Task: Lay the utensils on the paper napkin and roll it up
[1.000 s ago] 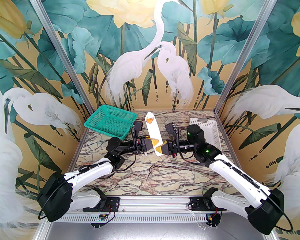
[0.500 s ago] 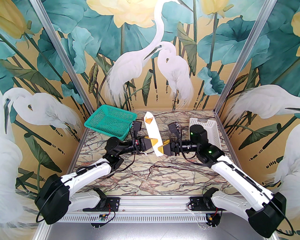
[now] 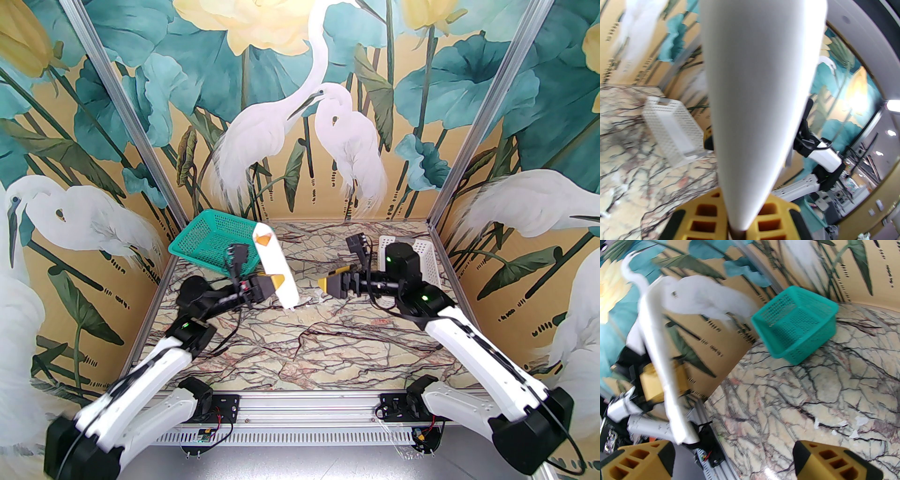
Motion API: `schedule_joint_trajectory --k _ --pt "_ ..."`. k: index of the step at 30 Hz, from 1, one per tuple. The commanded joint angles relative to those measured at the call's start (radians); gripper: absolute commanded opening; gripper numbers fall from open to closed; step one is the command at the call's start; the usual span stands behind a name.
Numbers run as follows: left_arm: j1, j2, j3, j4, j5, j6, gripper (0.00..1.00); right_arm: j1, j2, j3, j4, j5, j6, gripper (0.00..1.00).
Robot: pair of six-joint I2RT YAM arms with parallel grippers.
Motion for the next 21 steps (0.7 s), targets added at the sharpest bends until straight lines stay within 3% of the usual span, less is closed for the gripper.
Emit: schedule_joint_trajectory --k 1,8,13,21 --pt "0.032 -0.089 0.056 -0.353 -0.078 0.152 0.00 0.000 0.102 0.051 0.044 0.118 0.115 0.92" --pt "0.036 -0.158 0.178 -0.670 -0.215 0.276 0.00 0.045 0.371 0.177 0.159 0.231 0.249 0.91" --pt "0.036 -0.176 0.220 -0.744 -0.249 0.315 0.00 0.086 0.585 0.304 0.242 0.259 0.325 0.89" --pt "0.037 -0.192 0.264 -0.812 -0.261 0.376 0.00 0.143 0.911 0.553 0.340 0.266 0.428 0.77"
